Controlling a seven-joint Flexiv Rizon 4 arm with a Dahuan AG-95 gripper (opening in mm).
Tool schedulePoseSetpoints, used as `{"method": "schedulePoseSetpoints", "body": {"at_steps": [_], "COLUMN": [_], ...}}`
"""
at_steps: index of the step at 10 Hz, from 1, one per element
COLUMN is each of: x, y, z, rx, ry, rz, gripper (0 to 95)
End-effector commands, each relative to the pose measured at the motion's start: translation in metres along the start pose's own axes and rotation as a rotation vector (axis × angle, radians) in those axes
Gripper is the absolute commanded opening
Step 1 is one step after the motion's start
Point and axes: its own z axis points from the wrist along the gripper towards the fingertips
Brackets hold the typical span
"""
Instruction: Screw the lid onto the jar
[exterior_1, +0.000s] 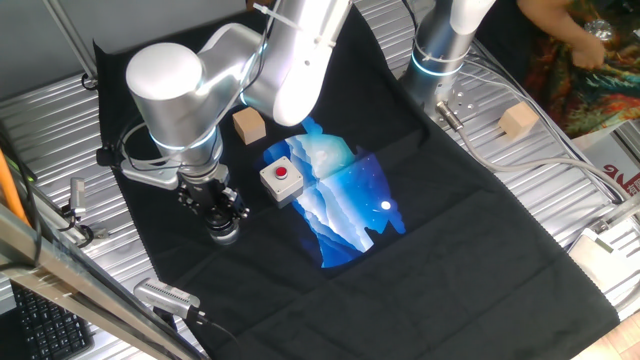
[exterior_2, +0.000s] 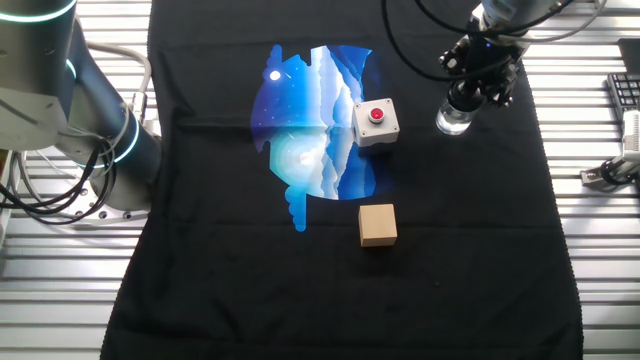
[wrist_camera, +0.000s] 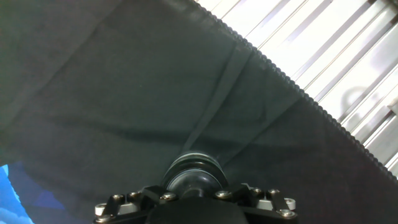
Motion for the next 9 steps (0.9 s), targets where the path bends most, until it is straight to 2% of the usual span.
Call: {"method": "schedulePoseSetpoints", "body": {"at_steps": [1,5,6,7,9], "x": [0.0000,-0.0001,-0.0001,-0.0001,-0.0001], "y": [0.0000,0.0000,0.0001,0.0002,0.0002], "z": [0.0002,0.0001,0.0001,0.0000,0.0000], "rx": [-0.001,0.000,0.001,0.002,0.005], "ry": [0.000,0.003,0.004,0.004,0.007], "rz": [0.004,0.017,0.023,0.029,0.041], "gripper": [76.0,76.0,57.0,57.0,19.0]}}
